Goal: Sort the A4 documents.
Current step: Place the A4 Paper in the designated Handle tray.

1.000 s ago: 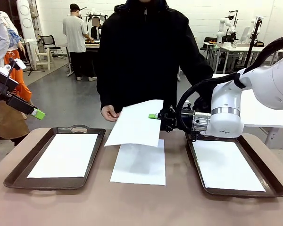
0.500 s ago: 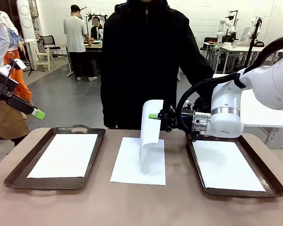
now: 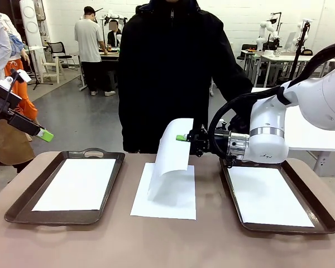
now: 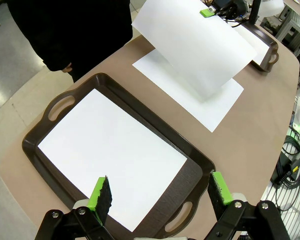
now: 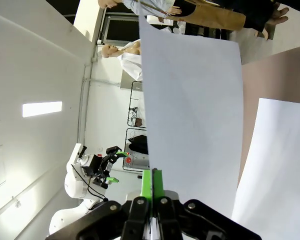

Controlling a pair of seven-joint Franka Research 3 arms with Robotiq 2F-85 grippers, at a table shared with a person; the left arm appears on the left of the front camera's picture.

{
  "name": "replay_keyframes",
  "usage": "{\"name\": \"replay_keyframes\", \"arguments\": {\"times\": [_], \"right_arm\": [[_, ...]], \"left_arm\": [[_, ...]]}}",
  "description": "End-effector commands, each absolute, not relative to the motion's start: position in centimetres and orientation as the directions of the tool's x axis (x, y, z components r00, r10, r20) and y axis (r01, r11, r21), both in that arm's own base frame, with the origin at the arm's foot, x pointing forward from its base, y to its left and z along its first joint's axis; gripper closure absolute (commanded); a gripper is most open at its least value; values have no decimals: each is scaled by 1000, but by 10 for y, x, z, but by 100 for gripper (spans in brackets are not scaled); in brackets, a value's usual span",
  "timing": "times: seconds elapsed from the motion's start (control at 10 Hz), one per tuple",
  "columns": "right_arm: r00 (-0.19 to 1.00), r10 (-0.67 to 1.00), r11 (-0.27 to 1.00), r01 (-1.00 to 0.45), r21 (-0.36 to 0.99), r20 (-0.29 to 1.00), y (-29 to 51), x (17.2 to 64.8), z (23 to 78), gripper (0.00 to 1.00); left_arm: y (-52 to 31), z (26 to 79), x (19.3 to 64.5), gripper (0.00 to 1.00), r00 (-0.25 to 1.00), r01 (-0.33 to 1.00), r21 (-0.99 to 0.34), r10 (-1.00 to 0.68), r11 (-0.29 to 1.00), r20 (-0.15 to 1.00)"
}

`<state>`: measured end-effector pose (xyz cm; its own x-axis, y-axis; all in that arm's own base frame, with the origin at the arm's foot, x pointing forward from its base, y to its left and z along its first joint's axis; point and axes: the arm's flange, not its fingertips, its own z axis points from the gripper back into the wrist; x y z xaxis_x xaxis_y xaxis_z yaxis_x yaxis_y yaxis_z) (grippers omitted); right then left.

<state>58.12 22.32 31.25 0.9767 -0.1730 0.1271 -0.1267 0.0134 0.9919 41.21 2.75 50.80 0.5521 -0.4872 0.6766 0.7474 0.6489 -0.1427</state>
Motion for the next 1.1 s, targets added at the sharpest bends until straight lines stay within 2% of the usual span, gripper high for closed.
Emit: {"name": "replay_keyframes", "arguments": {"times": [0.0,0.1,0.4,0.7,1.0], "right_arm": [[977,-173,13,-127,992,127,223,581,313,99],[989,-63,-73,-138,988,134,220,568,344,99],[994,50,-147,-86,985,94,151,545,398,99],[993,63,-77,-96,992,101,69,536,421,99],[992,95,-28,-78,997,80,30,525,425,99]], "left_arm": [[27,507,411,0,546,753,-131,-501,645,671],[27,507,411,0,546,753,-131,-501,645,671],[27,507,411,0,546,753,-131,-501,645,671],[27,507,411,0,546,753,-131,-501,645,671],[27,507,411,0,546,753,-131,-501,645,671]]}}
